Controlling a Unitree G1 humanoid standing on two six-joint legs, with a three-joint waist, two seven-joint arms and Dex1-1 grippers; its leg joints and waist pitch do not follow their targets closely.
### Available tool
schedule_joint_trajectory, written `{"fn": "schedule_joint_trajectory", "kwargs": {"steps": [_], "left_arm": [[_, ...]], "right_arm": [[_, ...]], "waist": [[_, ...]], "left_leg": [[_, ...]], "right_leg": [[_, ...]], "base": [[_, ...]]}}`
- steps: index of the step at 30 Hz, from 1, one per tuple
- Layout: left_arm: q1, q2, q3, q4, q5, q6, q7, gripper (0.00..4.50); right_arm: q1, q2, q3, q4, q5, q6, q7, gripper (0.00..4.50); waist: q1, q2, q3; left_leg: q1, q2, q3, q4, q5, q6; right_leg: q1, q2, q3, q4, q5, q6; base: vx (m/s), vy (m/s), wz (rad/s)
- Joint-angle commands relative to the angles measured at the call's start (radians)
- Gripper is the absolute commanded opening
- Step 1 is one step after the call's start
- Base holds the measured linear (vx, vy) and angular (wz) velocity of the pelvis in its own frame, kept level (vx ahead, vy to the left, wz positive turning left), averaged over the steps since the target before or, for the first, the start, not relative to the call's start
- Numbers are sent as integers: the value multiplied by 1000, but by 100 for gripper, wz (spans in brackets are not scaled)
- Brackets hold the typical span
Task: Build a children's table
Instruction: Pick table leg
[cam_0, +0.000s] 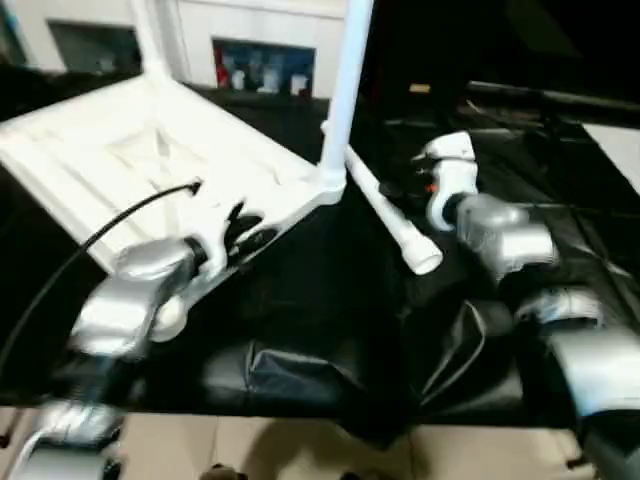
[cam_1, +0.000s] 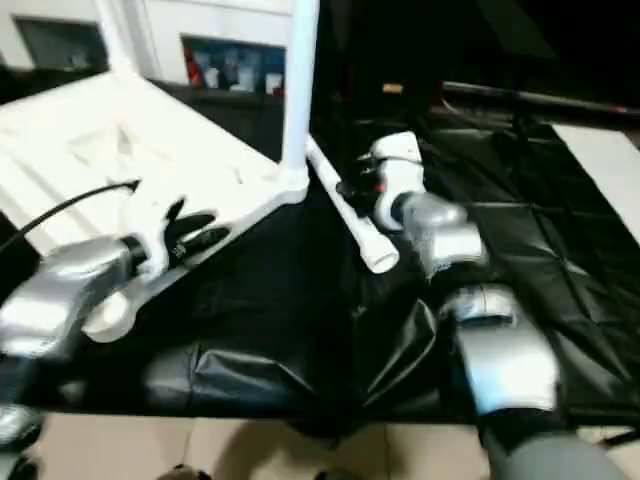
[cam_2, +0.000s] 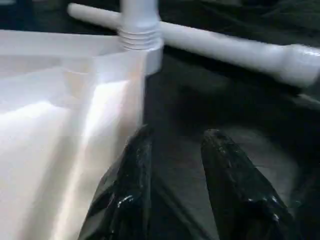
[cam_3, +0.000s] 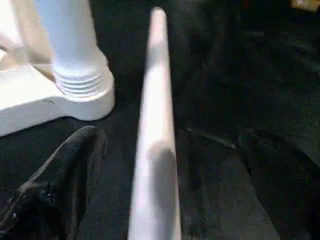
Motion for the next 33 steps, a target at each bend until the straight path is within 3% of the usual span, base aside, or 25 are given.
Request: {"fn": "schedule_joint_trajectory", "kwargs": {"steps": [1,6,12,15,21,27,33], "left_arm": [[10,10,-11,-77,-20,52,-17,205],[17,34,-7,-158,-38,123,-29,250],[31,67,-26,-206,-32,148,-43,296],[54,86,-28,-267,-49,204,-44,328],[92,111,-22,-336,-60,255,-38,381],[121,133,-40,-387,-85,307,-63,385],[130,152,-64,-422,-106,349,-89,385]], "right_arm": [[-31,-15,7,45,-24,20,-32,450],[-91,6,-32,101,-1,28,-13,450],[-100,20,-2,137,-44,69,-66,450],[-86,35,-2,163,-58,88,-92,450],[-62,47,3,180,-79,114,-91,450],[-47,47,26,194,-105,213,-13,450],[-45,38,22,201,-111,288,29,450]], "waist": [[0,7,-74],[4,10,-72],[10,11,-77],[13,3,-77],[16,-1,-74],[15,1,-73],[15,-5,-68]], "left_leg": [[18,21,1,-55,-55,12],[16,18,-1,-53,-63,5],[17,15,-2,-50,-32,1],[15,15,-2,-49,-24,1],[14,14,-1,-49,-28,-2],[15,15,-4,-50,-56,-21],[13,16,-6,-51,-111,-43]], "right_leg": [[55,-55,30,-43,51,-259],[56,-54,31,-40,47,-239],[58,-53,29,-33,89,-243],[60,-54,29,-31,89,-241],[58,-53,28,-31,71,-229],[55,-54,27,-33,30,-221],[52,-57,29,-39,-55,-207]], "base": [[0,0,0],[0,0,0],[0,0,0],[0,0,0],[0,0,0],[0,0,0],[0,0,0]]}}
